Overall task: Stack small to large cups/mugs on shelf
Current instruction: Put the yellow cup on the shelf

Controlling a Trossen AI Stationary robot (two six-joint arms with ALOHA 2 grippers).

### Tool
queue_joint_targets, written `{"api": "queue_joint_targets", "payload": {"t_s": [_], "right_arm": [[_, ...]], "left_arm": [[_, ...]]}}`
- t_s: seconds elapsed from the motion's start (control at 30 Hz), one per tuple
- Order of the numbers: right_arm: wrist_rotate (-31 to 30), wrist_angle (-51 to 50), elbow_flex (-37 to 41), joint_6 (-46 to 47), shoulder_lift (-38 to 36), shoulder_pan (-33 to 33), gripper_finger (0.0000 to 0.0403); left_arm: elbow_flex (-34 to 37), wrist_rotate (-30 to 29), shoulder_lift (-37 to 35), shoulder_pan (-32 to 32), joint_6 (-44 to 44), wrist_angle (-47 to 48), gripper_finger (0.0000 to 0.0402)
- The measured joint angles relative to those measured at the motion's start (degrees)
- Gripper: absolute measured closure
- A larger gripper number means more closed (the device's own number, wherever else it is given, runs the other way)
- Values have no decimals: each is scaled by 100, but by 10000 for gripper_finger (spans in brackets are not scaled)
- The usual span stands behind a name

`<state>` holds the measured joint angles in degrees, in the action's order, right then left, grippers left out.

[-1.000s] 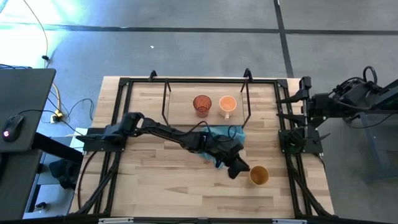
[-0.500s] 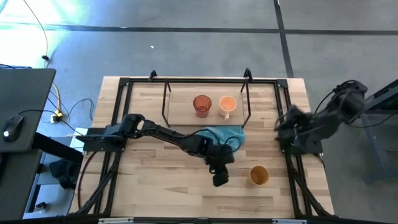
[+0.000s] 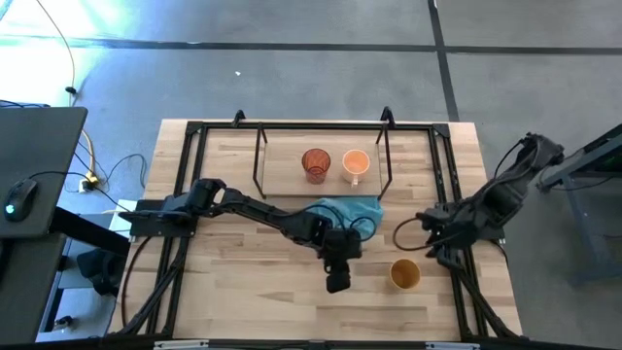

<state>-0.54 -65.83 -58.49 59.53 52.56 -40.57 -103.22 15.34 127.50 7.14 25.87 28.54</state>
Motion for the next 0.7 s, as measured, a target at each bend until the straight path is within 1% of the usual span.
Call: {"api": "queue_joint_targets", "payload": {"t_s": [0.1, 0.23, 0.37, 0.53, 0.6, 0.7], "right_arm": [[279, 292, 275, 167, 0, -68, 234], [531, 522, 645, 526, 0, -355, 234], [494, 1064, 1025, 883, -1, -688, 234], [245, 2041, 1567, 1148, 0, -941, 234], [213, 2239, 1756, 1263, 18, -1031, 234], [195, 2281, 1922, 1406, 61, -1174, 234]], "left_arm": [[0, 1, -13, 2, -17, 165, 318], [-2, -169, -73, 13, -81, 411, 318], [0, -254, -162, 11, -137, 640, 318], [0, -292, -267, 7, -201, 976, 318], [2, -296, -350, 11, -247, 1190, 318], [-3, -320, -432, 15, -274, 1275, 318]]}}
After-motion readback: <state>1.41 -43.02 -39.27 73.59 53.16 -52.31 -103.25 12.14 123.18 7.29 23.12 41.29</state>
